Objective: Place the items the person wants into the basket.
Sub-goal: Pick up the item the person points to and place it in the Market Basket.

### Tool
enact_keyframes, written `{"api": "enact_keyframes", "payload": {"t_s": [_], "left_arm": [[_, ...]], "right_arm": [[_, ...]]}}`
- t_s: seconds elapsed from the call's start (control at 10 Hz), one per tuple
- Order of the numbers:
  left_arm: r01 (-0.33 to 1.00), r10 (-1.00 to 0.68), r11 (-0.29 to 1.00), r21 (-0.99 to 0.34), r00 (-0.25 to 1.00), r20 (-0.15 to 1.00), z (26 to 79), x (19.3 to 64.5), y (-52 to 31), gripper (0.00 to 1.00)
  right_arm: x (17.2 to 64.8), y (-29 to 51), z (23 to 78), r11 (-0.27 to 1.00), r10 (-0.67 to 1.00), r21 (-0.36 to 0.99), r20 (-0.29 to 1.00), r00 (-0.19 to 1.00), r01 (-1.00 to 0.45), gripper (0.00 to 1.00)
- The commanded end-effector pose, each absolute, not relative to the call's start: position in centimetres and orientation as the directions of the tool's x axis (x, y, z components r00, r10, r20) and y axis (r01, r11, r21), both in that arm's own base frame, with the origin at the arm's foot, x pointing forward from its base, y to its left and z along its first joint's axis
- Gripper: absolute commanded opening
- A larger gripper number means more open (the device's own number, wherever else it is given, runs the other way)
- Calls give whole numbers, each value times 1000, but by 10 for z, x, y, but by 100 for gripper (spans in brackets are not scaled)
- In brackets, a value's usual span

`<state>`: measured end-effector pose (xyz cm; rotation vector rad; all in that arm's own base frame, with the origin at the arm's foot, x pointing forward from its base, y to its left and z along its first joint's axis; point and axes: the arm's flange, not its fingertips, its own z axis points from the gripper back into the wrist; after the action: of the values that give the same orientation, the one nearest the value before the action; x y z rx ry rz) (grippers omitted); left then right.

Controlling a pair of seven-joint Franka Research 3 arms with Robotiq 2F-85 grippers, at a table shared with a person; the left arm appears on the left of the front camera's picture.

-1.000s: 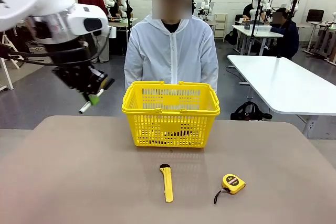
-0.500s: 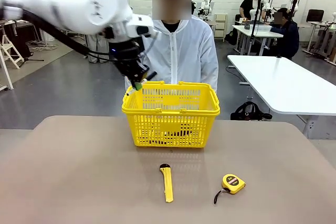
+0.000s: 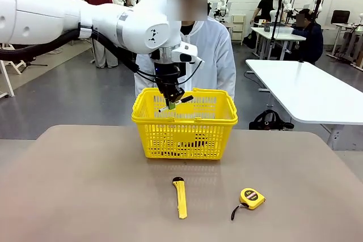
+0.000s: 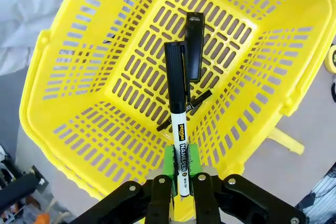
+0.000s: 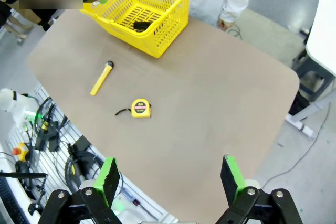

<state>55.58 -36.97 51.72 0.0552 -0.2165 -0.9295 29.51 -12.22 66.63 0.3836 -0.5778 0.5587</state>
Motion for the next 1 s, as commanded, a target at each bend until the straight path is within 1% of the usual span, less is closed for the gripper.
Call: {"api": "enact_keyframes", "payload": {"t_s": [0.0,0.5,0.6,0.8,0.9], "left_arm": [[770,-781,623,139,600,175,518,553,-365,0],[770,-781,623,139,600,175,518,553,-365,0],[783,-793,607,138,586,164,518,558,-369,12],[811,-819,571,126,552,158,499,565,-373,12],[825,-833,551,127,534,143,492,577,-375,12]], "right_arm": [[295,-123,665,780,384,189,608,695,-597,100],[295,-123,665,780,384,189,608,695,-597,100],[295,-123,665,780,384,189,608,695,-597,100],[295,-123,665,780,384,189,608,695,-597,100],[295,-123,665,780,384,189,608,695,-597,100]]}}
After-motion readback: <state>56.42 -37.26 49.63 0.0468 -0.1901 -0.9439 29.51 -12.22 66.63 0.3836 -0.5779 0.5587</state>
